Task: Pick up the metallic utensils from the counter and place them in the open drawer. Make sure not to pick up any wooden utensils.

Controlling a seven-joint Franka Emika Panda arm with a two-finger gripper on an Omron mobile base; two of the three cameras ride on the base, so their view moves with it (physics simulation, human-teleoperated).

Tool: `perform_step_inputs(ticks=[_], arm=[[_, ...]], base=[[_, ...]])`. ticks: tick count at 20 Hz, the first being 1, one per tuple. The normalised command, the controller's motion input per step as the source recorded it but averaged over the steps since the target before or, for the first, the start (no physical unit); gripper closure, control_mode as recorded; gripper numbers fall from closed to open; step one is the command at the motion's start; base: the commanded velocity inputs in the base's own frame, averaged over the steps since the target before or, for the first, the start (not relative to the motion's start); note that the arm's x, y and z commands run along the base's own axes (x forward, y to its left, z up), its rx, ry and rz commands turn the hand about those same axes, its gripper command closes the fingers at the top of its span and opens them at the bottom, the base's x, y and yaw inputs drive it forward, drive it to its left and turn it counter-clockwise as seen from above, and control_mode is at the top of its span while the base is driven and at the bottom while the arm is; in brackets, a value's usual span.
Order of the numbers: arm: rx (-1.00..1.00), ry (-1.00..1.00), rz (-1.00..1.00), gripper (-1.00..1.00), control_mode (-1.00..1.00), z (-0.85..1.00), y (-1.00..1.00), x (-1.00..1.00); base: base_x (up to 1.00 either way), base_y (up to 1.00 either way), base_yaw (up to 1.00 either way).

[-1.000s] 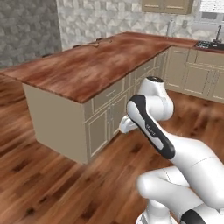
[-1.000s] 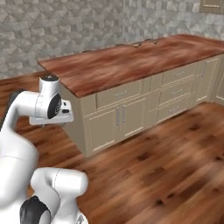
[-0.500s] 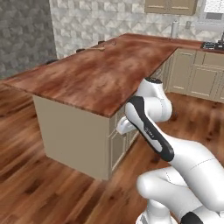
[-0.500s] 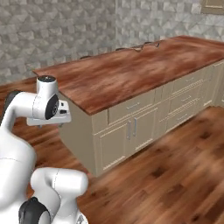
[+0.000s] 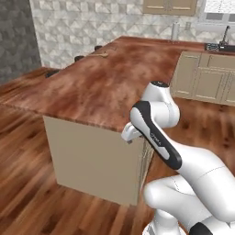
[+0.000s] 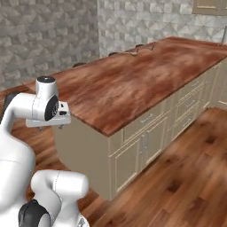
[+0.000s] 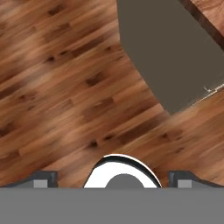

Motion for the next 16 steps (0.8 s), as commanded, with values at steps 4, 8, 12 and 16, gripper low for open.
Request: perform_step_inputs(ticks=[4,8,12,16], arm=[[0.00,0.00,0.00,-1.00,1.00,0.00,0.00,0.00],[0.00,0.00,0.00,-1.00,1.00,0.00,0.00,0.00],[0.00,0.00,0.00,-1.00,1.00,0.00,0.00,0.00],[0.00,0.00,0.00,-1.00,1.00,0.00,0.00,0.00]], base=[[0.22,1.00,-0.35],[0.03,1.00,-0.35],[0.00,1.00,-0.31],[0.00,1.00,-0.30]])
